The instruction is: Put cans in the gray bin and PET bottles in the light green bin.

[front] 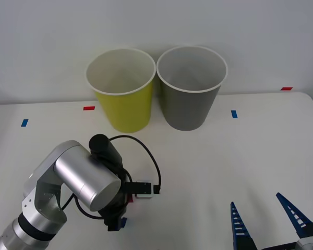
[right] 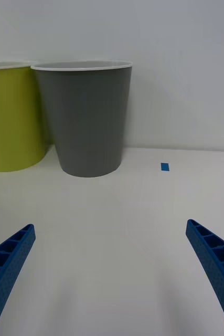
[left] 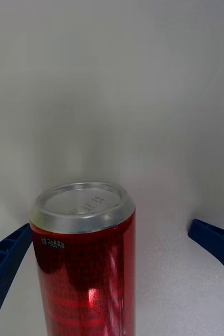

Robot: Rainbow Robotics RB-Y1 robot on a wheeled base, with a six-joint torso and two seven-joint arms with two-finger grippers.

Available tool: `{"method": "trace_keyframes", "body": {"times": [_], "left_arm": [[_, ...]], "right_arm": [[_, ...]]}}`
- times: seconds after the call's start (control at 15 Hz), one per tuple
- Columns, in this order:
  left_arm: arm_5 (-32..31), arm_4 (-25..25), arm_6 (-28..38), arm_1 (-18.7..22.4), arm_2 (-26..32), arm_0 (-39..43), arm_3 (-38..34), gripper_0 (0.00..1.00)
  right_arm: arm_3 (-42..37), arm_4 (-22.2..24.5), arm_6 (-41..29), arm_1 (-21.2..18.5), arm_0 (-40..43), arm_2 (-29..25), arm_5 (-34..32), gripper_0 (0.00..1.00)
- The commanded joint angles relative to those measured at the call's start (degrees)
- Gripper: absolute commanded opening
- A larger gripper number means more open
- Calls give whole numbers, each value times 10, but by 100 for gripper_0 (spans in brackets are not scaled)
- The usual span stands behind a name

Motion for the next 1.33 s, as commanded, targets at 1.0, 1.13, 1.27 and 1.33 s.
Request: {"method": "trace_keyframes", "body": {"times": [1.0, 1.13, 1.27, 1.33], "left_arm": [[-2, 3, -25, -2, 1, -16, 16, 0], [-2, 9, -25, 3, 1, -15, 16, 0], [-2, 13, -23, 5, 1, -15, 16, 0], [-2, 15, -22, 7, 1, -15, 16, 0]], "right_arm": [[0, 0, 0, 0, 0, 0, 0, 100], [0, 0, 0, 0, 0, 0, 0, 100], [0, 0, 0, 0, 0, 0, 0, 100], [0, 0, 0, 0, 0, 0, 0, 100]]}}
